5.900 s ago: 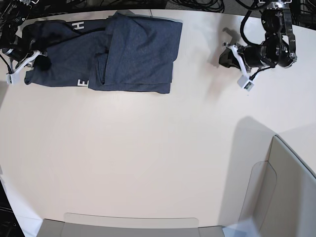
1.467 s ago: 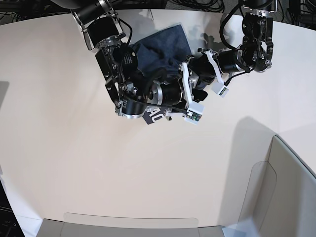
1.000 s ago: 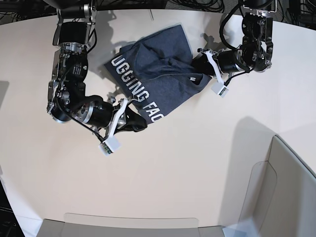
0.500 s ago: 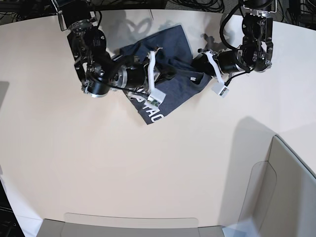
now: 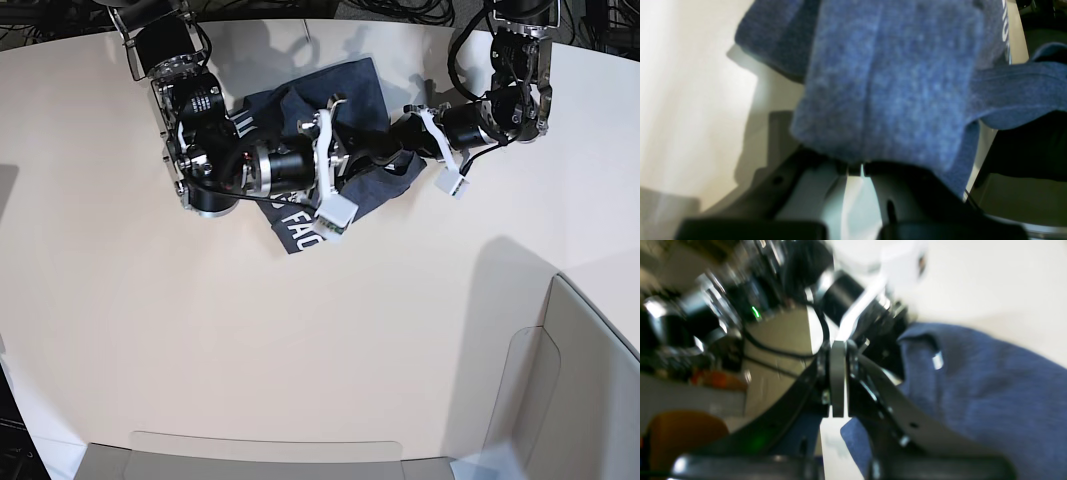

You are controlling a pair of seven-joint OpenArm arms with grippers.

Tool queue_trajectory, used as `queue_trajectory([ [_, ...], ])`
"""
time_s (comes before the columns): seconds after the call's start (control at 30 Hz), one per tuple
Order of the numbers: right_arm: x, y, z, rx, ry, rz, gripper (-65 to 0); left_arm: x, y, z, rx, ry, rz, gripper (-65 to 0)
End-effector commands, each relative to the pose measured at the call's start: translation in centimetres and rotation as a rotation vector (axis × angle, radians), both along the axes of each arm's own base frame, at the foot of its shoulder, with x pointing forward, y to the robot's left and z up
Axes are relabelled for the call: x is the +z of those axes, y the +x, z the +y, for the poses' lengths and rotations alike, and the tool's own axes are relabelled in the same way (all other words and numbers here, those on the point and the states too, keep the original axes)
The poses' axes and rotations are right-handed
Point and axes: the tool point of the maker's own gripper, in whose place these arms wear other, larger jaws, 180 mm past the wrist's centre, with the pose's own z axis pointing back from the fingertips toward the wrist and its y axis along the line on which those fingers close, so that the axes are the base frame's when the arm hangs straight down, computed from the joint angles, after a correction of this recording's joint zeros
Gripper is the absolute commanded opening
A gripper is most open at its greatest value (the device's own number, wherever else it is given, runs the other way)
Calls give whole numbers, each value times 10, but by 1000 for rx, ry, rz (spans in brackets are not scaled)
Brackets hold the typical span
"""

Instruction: Layout the t-shirt on the table in an organized manner, then fold the t-shirt properly

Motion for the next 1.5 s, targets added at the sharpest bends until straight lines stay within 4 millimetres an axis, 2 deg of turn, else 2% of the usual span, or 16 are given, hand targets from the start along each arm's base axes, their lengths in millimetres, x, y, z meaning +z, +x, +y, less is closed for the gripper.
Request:
queue_trajectory([
  [0.0,26,8,6,-7,88,-29,-650,-38,-33,34,-51,234,163,-650],
  [0.07,39,24,-1,-57,125,-50,-650,-35,-29,34,-49,234,150,-650],
  [0.13,48,41,-13,-127,153,-65,-650,-21,-9,38,-28,239,86,-650],
  [0.23,53,69,-46,-268,171,-79,-650,4,13,49,27,243,-3,-650],
  [0.3,48,85,-69,-353,156,-72,-650,20,26,54,70,241,-60,-650],
  [0.4,28,102,-103,-464,82,-51,-650,50,41,69,132,258,-146,-650],
  [0.47,11,107,-117,-498,18,-29,-650,67,47,72,160,264,-192,-650],
  [0.53,-3,105,-126,-514,-29,-7,-650,87,51,66,168,263,-250,-650],
  [0.63,-20,96,-127,-509,-69,25,-650,112,52,50,138,272,-309,-650],
  [0.8,-32,82,-110,-448,-100,47,-650,123,45,27,98,264,-305,-650],
  [0.9,-33,85,-106,-439,-125,26,-650,124,44,12,39,263,-294,-650],
  [1.0,-21,100,-102,-456,-128,-21,-650,127,37,-17,-54,242,-313,-650],
  [1.13,-1,131,-96,-502,-194,-129,-650,119,17,-62,-217,203,-297,-650],
  [1.27,14,163,-88,-563,-317,-240,-650,109,-9,-84,-349,195,-272,-650],
  [1.37,13,181,-77,-546,-425,-282,-650,101,-34,-101,-469,188,-250,-650],
  [1.47,3,194,-53,-486,-449,-301,-650,97,-60,-122,-607,173,-241,-650],
])
